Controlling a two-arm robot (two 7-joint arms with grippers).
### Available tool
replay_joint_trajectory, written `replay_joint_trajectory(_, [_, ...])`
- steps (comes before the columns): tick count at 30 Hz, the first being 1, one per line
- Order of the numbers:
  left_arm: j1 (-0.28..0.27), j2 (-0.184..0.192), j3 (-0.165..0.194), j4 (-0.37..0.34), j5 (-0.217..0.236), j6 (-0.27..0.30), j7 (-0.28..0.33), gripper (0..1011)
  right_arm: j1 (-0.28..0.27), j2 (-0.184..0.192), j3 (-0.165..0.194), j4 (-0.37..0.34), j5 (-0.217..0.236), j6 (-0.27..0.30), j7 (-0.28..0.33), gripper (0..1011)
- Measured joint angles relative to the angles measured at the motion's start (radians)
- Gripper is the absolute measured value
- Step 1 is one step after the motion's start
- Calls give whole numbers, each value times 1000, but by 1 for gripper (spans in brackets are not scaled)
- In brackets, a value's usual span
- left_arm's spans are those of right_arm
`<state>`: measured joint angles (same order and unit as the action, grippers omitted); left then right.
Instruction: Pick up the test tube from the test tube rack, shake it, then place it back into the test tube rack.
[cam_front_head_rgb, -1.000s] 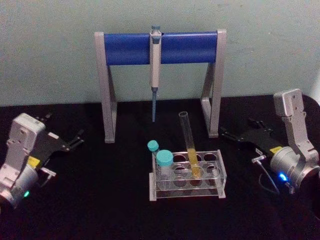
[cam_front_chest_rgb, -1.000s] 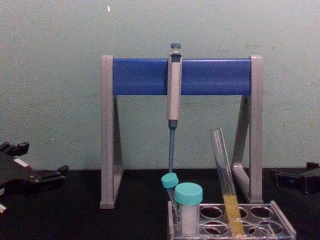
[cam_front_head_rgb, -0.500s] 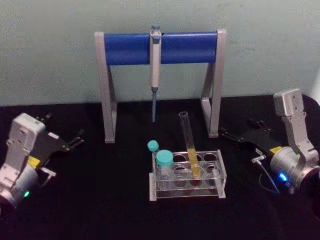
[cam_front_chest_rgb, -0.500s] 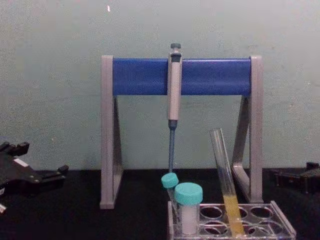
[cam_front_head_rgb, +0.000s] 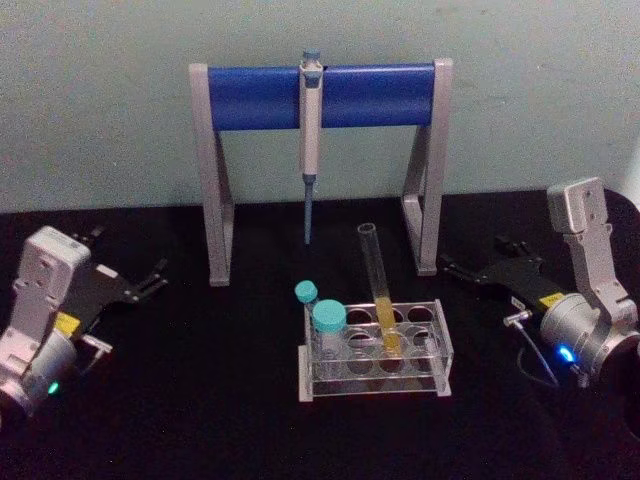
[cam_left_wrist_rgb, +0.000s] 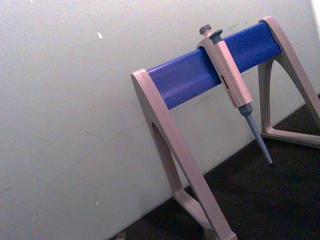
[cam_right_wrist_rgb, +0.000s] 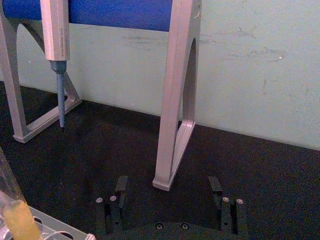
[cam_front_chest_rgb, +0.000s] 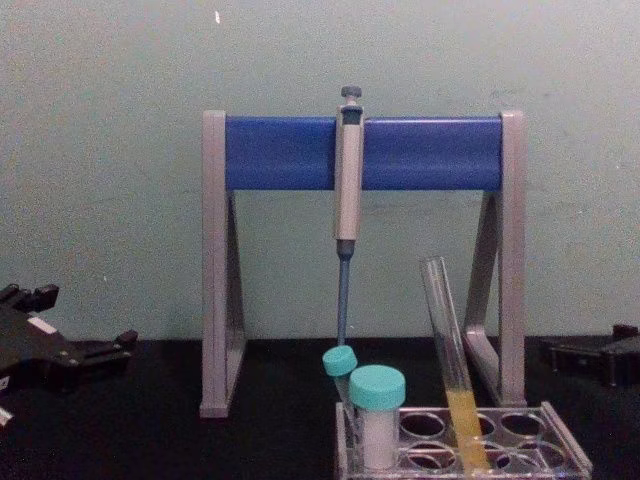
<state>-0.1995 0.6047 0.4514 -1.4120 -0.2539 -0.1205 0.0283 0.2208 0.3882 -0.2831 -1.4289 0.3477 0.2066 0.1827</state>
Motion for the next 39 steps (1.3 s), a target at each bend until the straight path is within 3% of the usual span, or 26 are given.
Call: replay_joint_trajectory(39, [0, 0, 0, 0, 0, 0, 0, 1001, 0, 0, 0, 0, 0, 0, 0, 1000])
